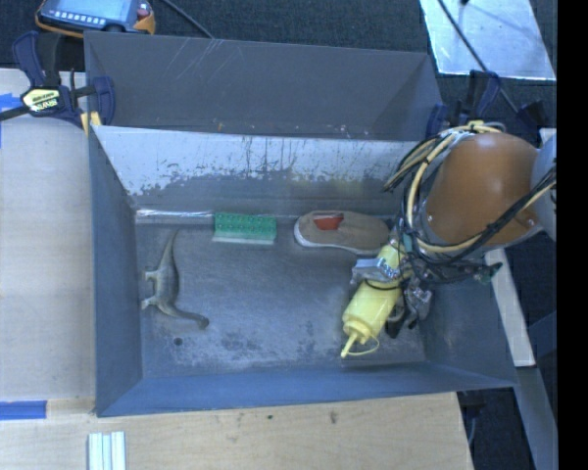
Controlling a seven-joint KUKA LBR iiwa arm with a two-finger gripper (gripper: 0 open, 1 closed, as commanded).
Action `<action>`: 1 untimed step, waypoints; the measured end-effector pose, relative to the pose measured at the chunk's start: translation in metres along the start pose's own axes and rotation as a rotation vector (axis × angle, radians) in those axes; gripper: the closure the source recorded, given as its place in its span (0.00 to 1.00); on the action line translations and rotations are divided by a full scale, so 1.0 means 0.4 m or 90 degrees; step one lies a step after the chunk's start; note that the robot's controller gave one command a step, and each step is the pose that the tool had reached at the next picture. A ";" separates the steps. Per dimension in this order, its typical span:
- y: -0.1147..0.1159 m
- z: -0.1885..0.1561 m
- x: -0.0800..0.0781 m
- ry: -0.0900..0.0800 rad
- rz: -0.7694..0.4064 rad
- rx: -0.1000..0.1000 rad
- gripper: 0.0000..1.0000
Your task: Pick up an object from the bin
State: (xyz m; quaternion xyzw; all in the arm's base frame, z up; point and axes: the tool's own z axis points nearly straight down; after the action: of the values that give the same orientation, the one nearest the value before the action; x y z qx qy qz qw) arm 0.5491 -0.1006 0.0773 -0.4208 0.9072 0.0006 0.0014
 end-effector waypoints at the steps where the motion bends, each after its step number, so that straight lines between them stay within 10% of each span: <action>1: 0.005 -0.051 0.003 0.004 0.000 -0.005 1.00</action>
Offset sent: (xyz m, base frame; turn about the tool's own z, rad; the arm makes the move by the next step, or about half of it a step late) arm 0.0002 0.0000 0.0927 0.0000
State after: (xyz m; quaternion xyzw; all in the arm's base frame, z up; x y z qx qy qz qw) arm 0.5468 -0.1003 0.0977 -0.4205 0.9073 0.0031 -0.0027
